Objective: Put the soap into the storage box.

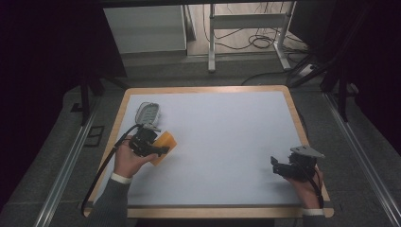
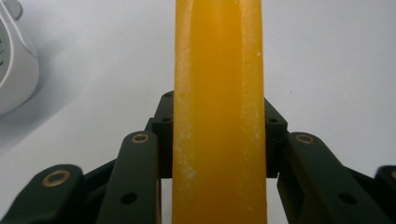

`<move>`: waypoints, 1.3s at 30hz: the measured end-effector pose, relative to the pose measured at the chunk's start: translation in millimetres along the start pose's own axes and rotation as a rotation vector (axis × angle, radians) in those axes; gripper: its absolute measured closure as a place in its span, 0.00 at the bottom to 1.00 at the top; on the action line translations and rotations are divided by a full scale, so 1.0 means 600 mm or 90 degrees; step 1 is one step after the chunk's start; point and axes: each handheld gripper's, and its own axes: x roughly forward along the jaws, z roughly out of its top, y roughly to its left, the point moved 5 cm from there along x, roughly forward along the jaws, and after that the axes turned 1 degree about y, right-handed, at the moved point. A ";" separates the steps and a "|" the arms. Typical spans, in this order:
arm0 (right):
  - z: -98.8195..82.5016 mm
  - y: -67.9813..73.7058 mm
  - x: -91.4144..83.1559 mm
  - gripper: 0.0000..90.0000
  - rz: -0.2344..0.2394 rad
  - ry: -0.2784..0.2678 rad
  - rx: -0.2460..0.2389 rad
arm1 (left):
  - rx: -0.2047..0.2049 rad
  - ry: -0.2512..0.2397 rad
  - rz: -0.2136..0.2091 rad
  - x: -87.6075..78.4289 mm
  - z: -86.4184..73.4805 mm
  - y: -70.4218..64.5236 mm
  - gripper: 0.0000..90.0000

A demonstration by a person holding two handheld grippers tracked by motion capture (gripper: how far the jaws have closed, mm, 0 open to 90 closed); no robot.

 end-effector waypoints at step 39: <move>-0.002 -0.005 0.001 0.05 -0.007 0.007 0.009 | -0.032 -0.026 0.015 -0.029 0.018 0.044 0.67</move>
